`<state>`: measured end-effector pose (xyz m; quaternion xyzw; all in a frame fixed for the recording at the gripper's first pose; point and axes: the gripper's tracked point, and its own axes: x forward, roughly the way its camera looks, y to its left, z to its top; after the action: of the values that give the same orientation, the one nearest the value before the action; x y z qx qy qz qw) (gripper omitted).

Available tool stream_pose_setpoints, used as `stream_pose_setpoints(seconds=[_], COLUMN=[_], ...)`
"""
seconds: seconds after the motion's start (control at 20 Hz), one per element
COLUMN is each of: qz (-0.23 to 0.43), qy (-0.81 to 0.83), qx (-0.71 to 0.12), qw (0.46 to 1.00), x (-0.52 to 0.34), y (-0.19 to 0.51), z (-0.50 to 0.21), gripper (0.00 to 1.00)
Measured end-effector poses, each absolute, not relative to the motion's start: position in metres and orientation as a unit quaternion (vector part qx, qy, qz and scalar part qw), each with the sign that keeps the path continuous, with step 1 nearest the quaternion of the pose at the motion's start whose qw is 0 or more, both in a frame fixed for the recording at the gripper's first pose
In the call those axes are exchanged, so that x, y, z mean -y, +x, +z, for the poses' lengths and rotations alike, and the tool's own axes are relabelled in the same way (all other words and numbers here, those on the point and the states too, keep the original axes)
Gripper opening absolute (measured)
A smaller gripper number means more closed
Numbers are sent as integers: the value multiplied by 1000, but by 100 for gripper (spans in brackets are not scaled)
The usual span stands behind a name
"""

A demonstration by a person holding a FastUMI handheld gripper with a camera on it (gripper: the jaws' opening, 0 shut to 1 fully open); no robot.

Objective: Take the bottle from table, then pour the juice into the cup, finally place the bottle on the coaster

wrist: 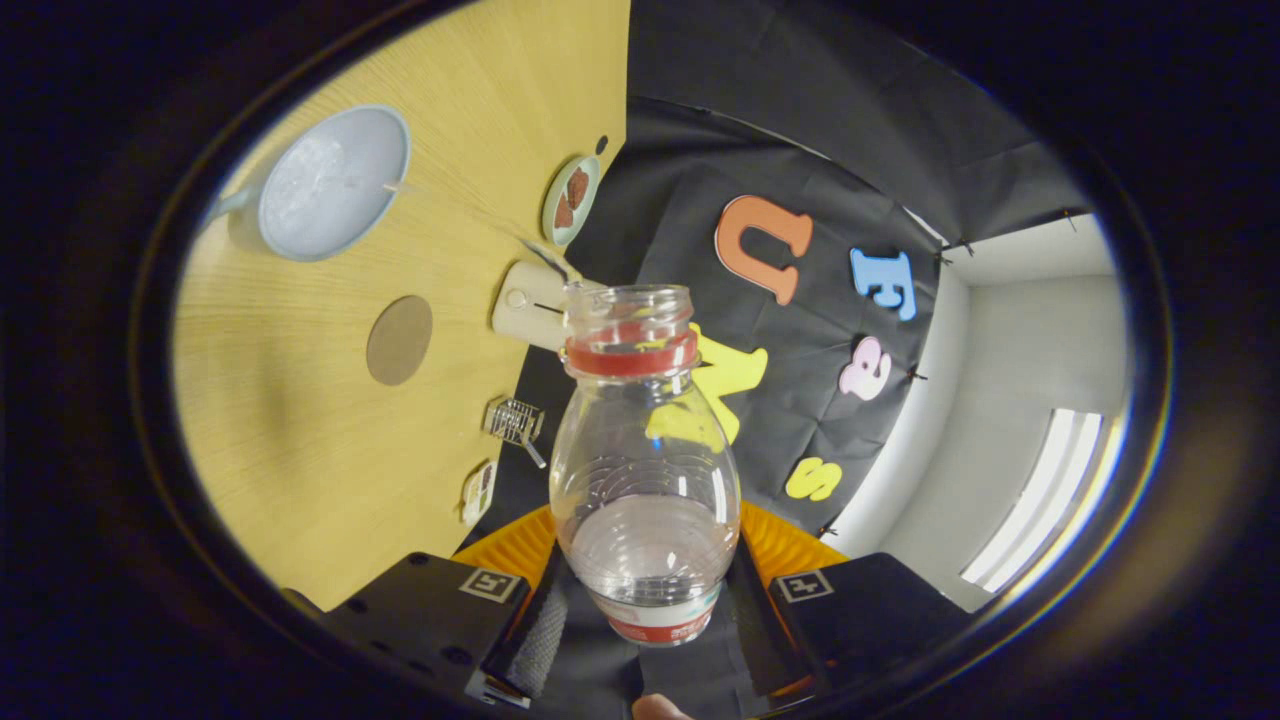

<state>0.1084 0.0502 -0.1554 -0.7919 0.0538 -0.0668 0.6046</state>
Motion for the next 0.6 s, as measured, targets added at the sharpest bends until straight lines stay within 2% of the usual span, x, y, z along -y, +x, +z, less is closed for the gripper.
stream_pose_setpoints(seconds=[0.6], qz=[-67], qy=[-806], qx=[-47], qw=[586], x=[-51], y=[110], z=[-149], gripper=[78])
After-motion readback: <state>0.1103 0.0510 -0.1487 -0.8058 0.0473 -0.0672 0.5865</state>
